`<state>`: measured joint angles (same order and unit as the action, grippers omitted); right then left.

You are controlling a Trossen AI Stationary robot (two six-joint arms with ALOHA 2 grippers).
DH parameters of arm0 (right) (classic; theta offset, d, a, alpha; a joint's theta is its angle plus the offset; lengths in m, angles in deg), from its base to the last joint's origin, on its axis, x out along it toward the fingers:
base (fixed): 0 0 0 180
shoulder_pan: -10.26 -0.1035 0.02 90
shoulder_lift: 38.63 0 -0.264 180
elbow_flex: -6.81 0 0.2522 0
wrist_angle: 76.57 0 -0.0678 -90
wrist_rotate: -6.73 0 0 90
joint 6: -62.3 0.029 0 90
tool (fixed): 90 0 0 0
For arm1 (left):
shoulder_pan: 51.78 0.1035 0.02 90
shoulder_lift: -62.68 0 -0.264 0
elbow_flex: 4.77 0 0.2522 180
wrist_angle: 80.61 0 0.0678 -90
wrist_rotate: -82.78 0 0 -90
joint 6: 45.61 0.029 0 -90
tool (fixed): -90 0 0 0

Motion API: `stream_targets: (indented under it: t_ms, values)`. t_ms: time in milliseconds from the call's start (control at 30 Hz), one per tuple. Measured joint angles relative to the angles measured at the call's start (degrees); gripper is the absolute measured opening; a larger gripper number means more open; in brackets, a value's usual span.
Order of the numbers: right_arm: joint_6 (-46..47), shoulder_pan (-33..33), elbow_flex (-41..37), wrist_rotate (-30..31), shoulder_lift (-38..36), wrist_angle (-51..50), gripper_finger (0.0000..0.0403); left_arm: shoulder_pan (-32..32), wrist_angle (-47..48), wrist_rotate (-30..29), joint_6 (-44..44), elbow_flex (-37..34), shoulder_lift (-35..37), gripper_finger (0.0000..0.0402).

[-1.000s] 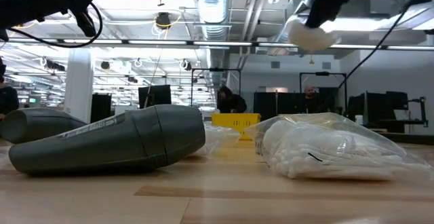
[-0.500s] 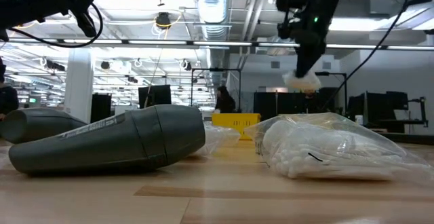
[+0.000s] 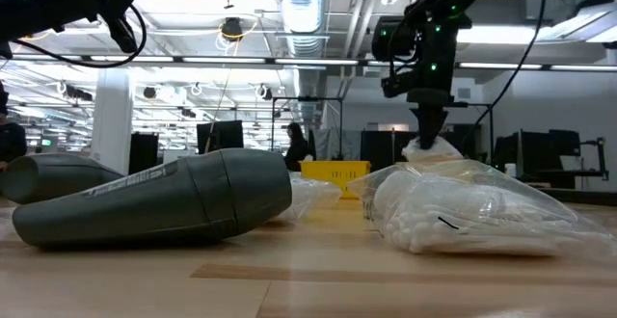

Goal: Pick & Place Travel size toiletries
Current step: Put the white cotton pack into the right yellow bin

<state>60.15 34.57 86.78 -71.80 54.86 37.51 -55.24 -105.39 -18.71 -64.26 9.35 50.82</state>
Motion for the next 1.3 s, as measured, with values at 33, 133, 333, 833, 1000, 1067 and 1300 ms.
stream_targets:
  t_ms: [33,133,333,833,1000,1067,1300]
  values:
    - [0.00,0.07,0.00,0.00,0.31,-0.03,0.0041,0.00,0.00,0.00,0.00,0.00,0.00,0.0008]
    - [0.00,0.29,0.00,-1.44,0.57,-0.37,0.0064,-0.01,0.00,0.00,-0.01,0.00,0.00,0.0008]
    - [-0.24,1.02,0.07,-3.17,0.04,-0.62,0.0159,-0.01,0.02,0.00,0.25,0.00,0.00,0.0008]
    - [12.48,-16.50,4.59,-25.00,-16.04,-0.62,0.0247,-0.01,0.00,0.00,0.38,0.00,0.00,0.0008]
    - [20.11,-29.92,4.59,-22.84,-16.61,1.10,0.0245,-0.01,0.00,0.00,0.38,0.00,0.00,0.0008]
    - [22.01,-35.31,4.58,-20.60,-15.76,1.32,0.0245,-0.01,-0.02,0.00,0.38,0.00,0.00,0.0008]
    - [23.84,-47.18,4.57,-14.80,-8.12,2.09,0.0245,-0.01,-0.08,0.00,0.38,0.00,-0.04,0.0008]
